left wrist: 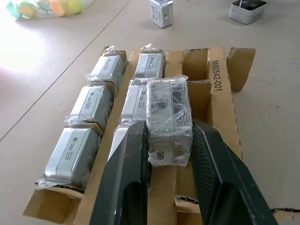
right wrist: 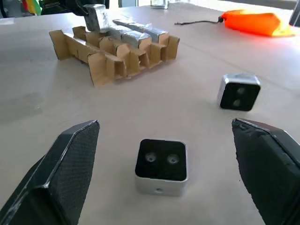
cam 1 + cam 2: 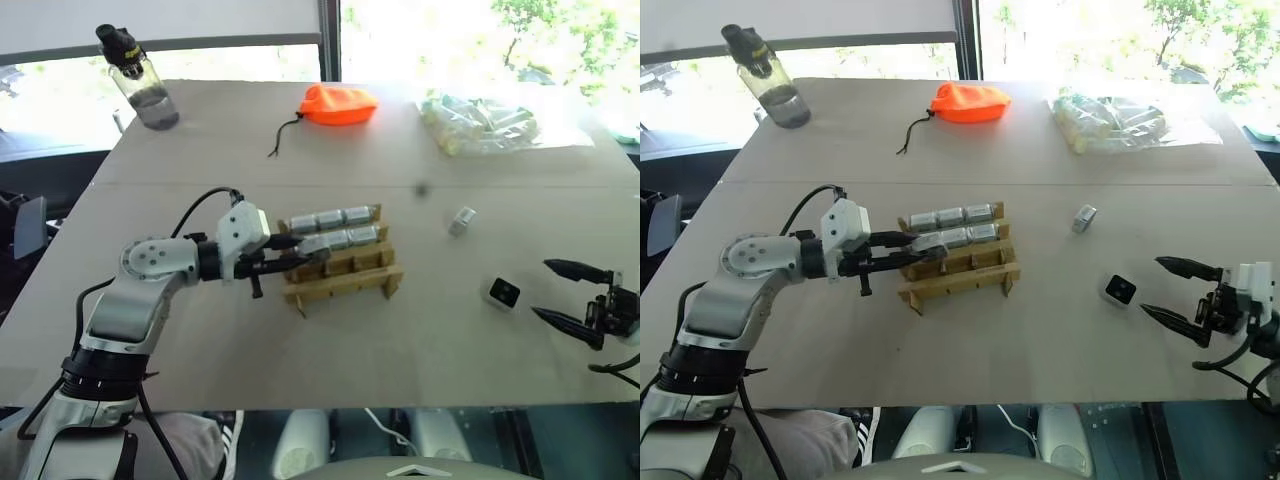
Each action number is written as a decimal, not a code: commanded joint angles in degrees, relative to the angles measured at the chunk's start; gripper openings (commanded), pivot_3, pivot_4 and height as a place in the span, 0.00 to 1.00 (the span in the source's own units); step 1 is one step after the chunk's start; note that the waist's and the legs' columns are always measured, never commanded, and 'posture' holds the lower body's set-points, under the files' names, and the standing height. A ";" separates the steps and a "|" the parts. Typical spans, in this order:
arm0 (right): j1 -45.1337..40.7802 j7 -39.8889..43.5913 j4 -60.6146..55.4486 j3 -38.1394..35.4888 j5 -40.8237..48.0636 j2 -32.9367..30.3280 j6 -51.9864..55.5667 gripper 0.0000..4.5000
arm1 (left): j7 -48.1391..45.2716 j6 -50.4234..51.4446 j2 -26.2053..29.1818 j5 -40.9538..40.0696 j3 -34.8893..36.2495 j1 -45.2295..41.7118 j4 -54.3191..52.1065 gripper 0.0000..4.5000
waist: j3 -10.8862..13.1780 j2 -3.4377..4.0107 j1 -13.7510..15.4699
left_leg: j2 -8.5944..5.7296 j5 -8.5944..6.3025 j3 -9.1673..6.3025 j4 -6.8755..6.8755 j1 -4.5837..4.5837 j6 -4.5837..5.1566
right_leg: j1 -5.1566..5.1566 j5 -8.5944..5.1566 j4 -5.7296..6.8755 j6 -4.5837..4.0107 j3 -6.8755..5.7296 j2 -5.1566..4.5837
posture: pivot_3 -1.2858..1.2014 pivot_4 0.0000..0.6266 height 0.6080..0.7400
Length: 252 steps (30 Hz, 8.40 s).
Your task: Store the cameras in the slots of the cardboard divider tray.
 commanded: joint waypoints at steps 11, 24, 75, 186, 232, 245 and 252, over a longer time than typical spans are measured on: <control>0.61 3.89 3.92 5.23 7.15 -4.90 -6.37 0.99 | -3.06 -1.44 0.99 0.02 -0.86 1.28 -1.91 0.15 | -0.01 0.01 0.08 | -0.02 0.00 -0.01 0.00 -0.01 0.00 | 0.01 0.00 -0.01 0.00 0.00 -0.06 | 0.52 0.24 0.89; 0.88 3.89 4.67 4.92 7.53 -5.40 -6.89 0.99 | -4.30 -3.52 1.75 1.17 -1.16 1.97 -0.35 0.15 | -0.02 0.04 0.17 | -0.03 0.00 -0.06 0.02 -0.03 0.01 | 0.02 0.00 0.00 0.00 0.01 -0.09 | 0.52 0.24 0.89; 6.24 -23.78 -7.91 1.57 -15.87 9.35 5.03 0.78 | -4.07 10.78 4.13 -12.22 4.60 4.24 -14.28 0.95 | -0.06 0.10 0.07 | -0.02 0.01 -0.04 0.02 0.00 -0.02 | 0.02 -0.01 -0.01 0.00 0.06 -0.01 | 0.52 0.24 0.89; 6.32 3.89 -3.06 3.39 0.78 1.25 1.16 1.00 | -0.13 2.78 -6.91 1.05 -6.61 -6.94 2.48 0.15 | -0.02 0.05 0.12 | -0.04 -0.01 -0.08 0.03 0.28 0.02 | 0.37 0.00 -0.04 -0.01 0.04 -0.05 | 0.52 0.24 0.89; -2.08 -65.87 -32.36 4.70 -24.22 31.32 21.08 1.00 | -0.09 11.98 4.48 -8.17 7.24 -4.51 -10.27 0.98 | 0.01 0.09 -0.04 | 0.00 0.01 -0.11 -0.10 0.26 -0.07 | 0.30 -0.01 0.00 -0.01 0.08 -0.13 | 0.52 0.24 0.89; -8.63 -92.14 -35.60 9.75 -37.75 46.14 31.88 1.00 | 0.36 11.86 4.53 -8.42 7.09 -5.72 -9.72 0.98 | 0.01 0.09 -0.28 | -0.06 0.03 -0.06 -0.08 -0.19 -0.08 | -0.20 -0.01 0.01 -0.01 0.00 -0.03 | 0.52 0.24 0.89; -11.39 -94.48 -31.15 10.12 -38.51 48.83 31.15 1.00 | 0.23 12.09 5.05 -8.89 7.59 -6.54 -9.54 0.98 | 0.01 0.09 -0.78 | -0.06 0.03 -0.04 -0.11 -0.33 -0.08 | -0.34 -0.01 0.01 0.00 -0.01 -0.01 | 0.52 0.24 0.89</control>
